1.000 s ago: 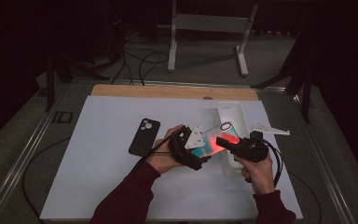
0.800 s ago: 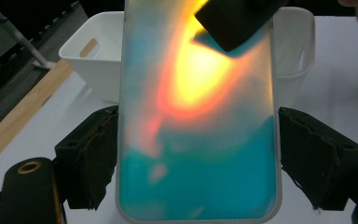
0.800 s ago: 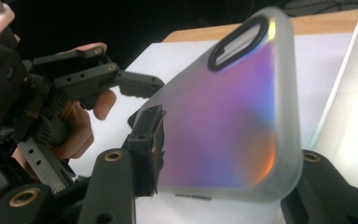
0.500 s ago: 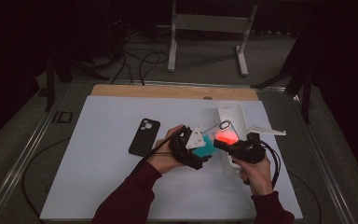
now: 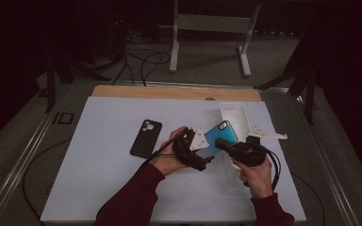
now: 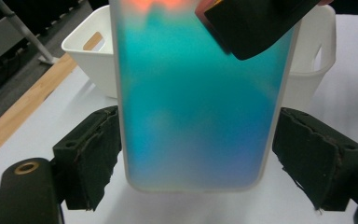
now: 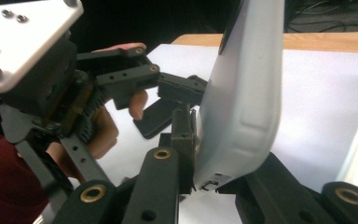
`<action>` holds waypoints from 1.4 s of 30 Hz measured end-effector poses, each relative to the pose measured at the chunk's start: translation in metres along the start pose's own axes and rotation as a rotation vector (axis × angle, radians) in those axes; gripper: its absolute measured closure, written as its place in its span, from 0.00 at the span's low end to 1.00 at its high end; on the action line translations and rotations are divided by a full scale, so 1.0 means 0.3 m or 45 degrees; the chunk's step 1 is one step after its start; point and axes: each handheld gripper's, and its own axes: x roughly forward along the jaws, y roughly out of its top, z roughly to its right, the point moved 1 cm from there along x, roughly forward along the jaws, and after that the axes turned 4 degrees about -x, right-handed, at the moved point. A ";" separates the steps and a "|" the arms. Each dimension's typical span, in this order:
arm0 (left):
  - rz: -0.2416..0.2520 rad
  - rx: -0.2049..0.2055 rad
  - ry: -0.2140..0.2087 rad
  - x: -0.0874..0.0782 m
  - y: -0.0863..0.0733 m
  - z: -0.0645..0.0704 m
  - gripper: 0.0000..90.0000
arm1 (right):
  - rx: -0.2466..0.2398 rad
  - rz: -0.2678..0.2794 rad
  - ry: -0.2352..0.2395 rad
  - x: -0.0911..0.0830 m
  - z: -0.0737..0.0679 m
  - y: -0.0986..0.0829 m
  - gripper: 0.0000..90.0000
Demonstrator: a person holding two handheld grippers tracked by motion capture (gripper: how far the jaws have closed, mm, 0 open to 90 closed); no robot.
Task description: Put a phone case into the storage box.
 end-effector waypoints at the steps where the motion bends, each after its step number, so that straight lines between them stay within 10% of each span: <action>1: 0.004 -0.006 -0.018 -0.004 0.000 -0.003 0.16 | 0.004 0.003 -0.007 -0.002 0.002 0.000 0.91; 26: 0.032 -0.150 -0.242 -0.017 -0.008 -0.039 0.03 | -0.147 0.049 0.073 -0.044 -0.021 0.015 0.91; 42: 0.068 -0.120 -0.410 -0.019 -0.009 -0.016 0.26 | -0.287 0.068 0.260 -0.061 -0.052 0.013 0.91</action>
